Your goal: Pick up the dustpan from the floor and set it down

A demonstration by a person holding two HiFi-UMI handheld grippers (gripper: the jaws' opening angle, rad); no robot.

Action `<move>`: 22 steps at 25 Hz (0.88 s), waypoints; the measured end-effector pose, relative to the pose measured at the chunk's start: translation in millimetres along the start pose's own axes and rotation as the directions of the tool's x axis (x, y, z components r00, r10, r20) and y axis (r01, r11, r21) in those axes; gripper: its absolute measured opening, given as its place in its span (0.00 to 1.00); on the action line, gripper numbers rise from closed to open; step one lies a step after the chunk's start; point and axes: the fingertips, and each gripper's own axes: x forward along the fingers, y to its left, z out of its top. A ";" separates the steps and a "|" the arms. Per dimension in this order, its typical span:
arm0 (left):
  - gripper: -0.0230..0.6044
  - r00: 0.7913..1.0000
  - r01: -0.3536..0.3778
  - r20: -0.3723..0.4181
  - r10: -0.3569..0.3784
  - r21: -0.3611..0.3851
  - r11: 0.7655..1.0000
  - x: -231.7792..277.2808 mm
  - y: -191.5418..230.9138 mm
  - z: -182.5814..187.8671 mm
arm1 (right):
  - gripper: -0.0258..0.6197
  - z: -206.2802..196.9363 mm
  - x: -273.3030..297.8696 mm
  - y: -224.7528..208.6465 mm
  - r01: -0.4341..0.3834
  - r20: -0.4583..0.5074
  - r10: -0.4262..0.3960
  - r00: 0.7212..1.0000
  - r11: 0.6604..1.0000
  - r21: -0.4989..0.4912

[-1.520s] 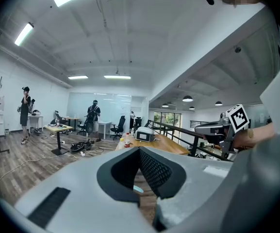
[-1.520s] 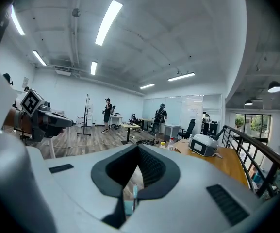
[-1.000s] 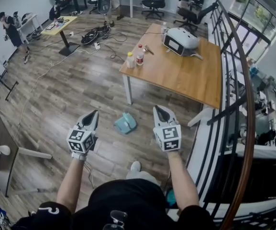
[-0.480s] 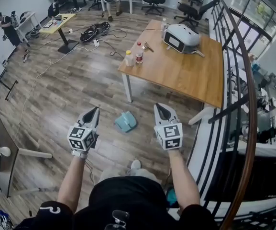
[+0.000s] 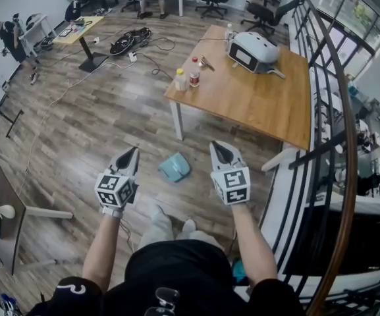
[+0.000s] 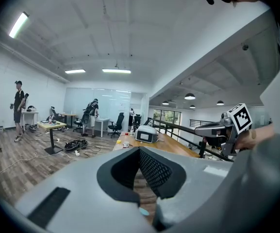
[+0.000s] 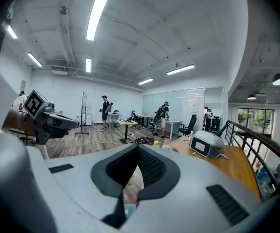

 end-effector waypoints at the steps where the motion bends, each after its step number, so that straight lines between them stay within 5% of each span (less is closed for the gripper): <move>1: 0.03 1.000 0.005 -0.001 -0.005 -0.001 1.000 3.8 3.5 0.4 | 0.03 0.9 6.2 0.1 -0.001 -0.002 0.001 1.000 1.000 0.001; 11: 0.03 0.999 0.032 -0.035 -0.032 0.002 0.999 37.3 42.5 -10.9 | 0.03 2.0 69.8 8.7 -0.010 -0.041 0.010 0.999 1.000 0.011; 22: 0.03 0.991 0.102 -0.084 -0.101 0.007 0.995 88.4 62.2 -50.7 | 0.03 -40.6 124.6 12.4 -0.009 -0.106 0.011 0.994 1.000 0.024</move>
